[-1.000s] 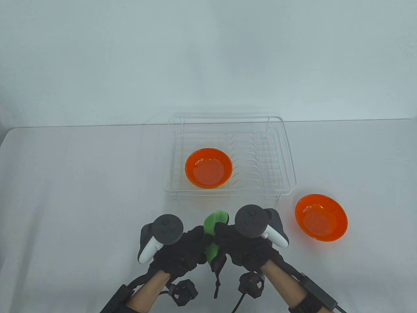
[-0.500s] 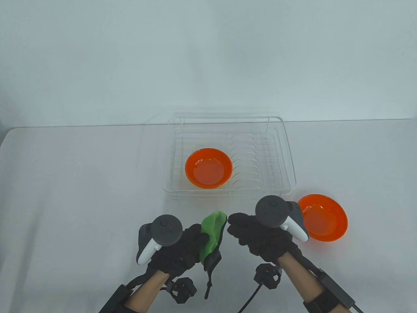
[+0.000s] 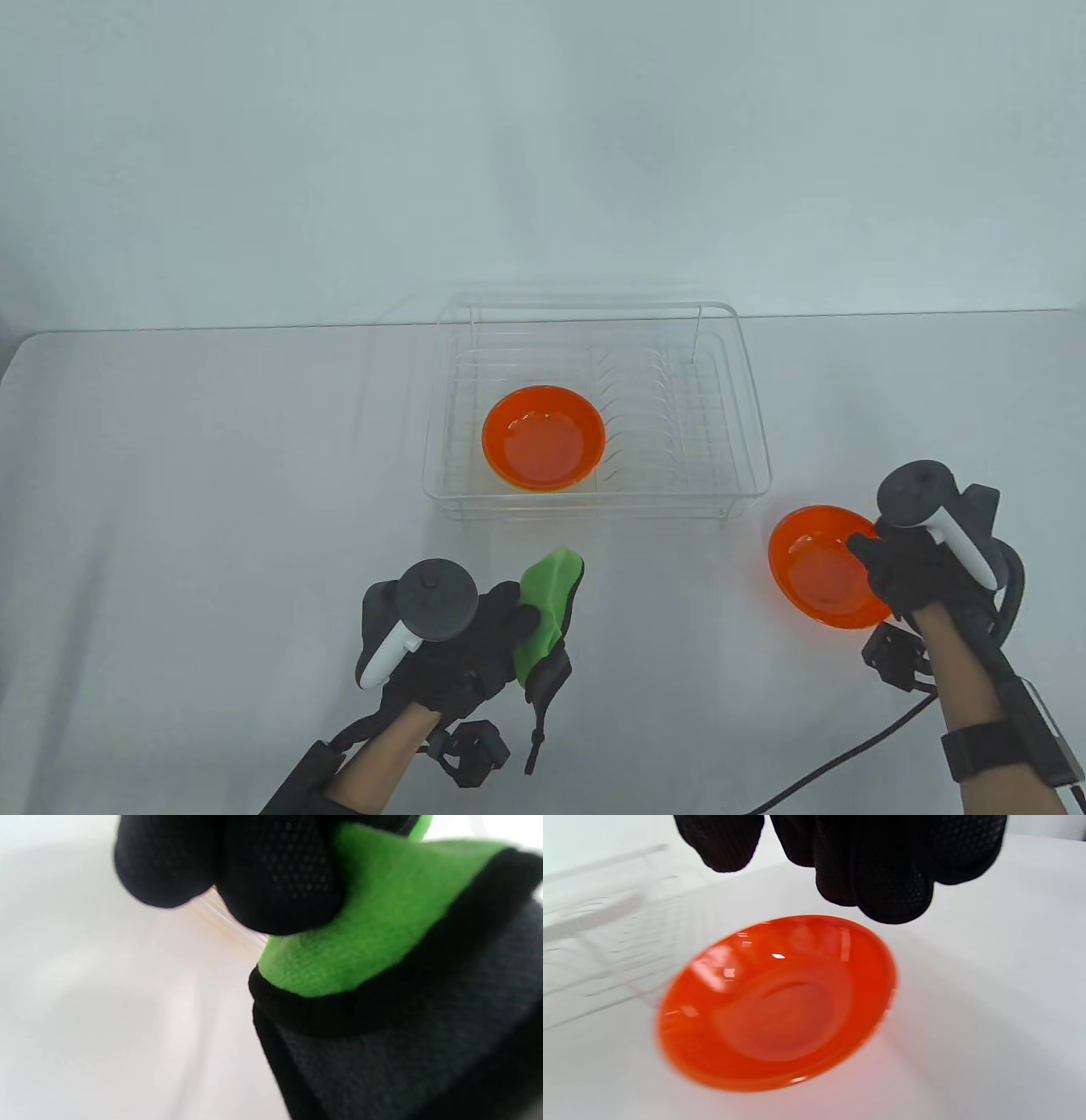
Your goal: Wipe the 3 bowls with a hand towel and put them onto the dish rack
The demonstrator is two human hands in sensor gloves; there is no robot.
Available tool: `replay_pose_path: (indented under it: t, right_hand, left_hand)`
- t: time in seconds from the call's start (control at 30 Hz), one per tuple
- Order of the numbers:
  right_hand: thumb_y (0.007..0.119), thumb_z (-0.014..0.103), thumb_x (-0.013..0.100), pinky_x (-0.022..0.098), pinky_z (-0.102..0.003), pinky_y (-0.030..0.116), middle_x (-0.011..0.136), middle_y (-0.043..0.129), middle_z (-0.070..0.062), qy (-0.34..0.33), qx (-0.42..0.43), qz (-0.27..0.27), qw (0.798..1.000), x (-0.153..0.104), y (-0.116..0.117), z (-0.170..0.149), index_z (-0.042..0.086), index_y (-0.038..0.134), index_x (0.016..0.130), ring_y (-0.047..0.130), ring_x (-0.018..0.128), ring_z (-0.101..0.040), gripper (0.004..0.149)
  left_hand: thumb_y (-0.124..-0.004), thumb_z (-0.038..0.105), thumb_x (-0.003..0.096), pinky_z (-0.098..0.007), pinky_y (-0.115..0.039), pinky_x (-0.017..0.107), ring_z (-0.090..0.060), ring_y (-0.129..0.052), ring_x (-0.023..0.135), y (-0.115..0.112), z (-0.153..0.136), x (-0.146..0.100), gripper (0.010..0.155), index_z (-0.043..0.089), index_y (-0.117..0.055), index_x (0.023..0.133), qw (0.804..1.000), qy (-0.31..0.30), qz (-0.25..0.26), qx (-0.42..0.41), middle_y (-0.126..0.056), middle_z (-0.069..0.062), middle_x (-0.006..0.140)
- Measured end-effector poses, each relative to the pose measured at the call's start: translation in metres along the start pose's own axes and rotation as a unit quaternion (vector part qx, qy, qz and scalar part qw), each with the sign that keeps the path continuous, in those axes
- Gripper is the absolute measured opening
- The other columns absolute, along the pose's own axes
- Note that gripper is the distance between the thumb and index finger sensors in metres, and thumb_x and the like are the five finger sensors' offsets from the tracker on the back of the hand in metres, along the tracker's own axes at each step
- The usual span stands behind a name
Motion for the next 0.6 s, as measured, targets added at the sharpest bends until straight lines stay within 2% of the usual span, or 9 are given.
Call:
replay_pose_path:
  t: [0.13, 0.23, 0.33, 0.6]
  right_hand:
    - [0.070, 0.042, 0.056, 0.049, -0.051, 0.077, 0.089, 0.082, -0.023, 0.045, 0.024, 0.031, 0.998, 0.025, 0.019, -0.033, 0.000, 0.057, 0.104, 0.092, 0.066, -0.035, 0.065]
    - [0.070, 0.043, 0.056, 0.049, -0.051, 0.078, 0.088, 0.082, -0.022, 0.055, 0.040, 0.052, 0.996, 0.039, 0.031, -0.043, 0.000, 0.057, 0.104, 0.093, 0.066, -0.034, 0.066]
    - [0.071, 0.042, 0.056, 0.047, -0.050, 0.079, 0.084, 0.086, -0.020, 0.052, 0.065, 0.080, 0.993, 0.052, 0.041, -0.048, -0.001, 0.059, 0.102, 0.095, 0.062, -0.031, 0.065]
    - [0.074, 0.033, 0.055, 0.041, -0.043, 0.084, 0.068, 0.097, -0.011, 0.046, 0.097, 0.091, 0.990, 0.065, 0.049, -0.052, 0.001, 0.073, 0.092, 0.102, 0.048, -0.021, 0.048]
  left_hand:
    - [-0.064, 0.035, 0.0541, -0.034, -0.086, 0.038, -0.008, -0.098, 0.034, -0.001, -0.002, 0.002, 0.050, 0.005, -0.066, 0.094, 1.000, 0.005, -0.003, 0.009, -0.087, -0.009, 0.067]
    - [-0.064, 0.035, 0.0540, -0.034, -0.086, 0.038, -0.008, -0.098, 0.034, -0.002, -0.002, 0.002, 0.050, 0.005, -0.066, 0.094, 1.000, 0.008, -0.004, 0.014, -0.087, -0.009, 0.067]
    - [-0.064, 0.035, 0.0541, -0.034, -0.086, 0.039, -0.008, -0.098, 0.035, -0.002, -0.002, 0.002, 0.050, 0.005, -0.065, 0.094, 1.000, 0.011, -0.004, 0.016, -0.087, -0.009, 0.068]
    - [-0.064, 0.035, 0.0542, -0.035, -0.086, 0.039, -0.008, -0.098, 0.035, 0.000, -0.003, 0.002, 0.050, 0.005, -0.065, 0.094, 1.000, 0.014, -0.001, 0.017, -0.087, -0.009, 0.068]
Point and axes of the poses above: the tracker on the back of each hand, its own z axis roughly to the thumb side, its own x axis roughly from the wrist to the fingertips, y = z × x, the point moved 3 cm from there along x, roughly from the wrist to the fingertips
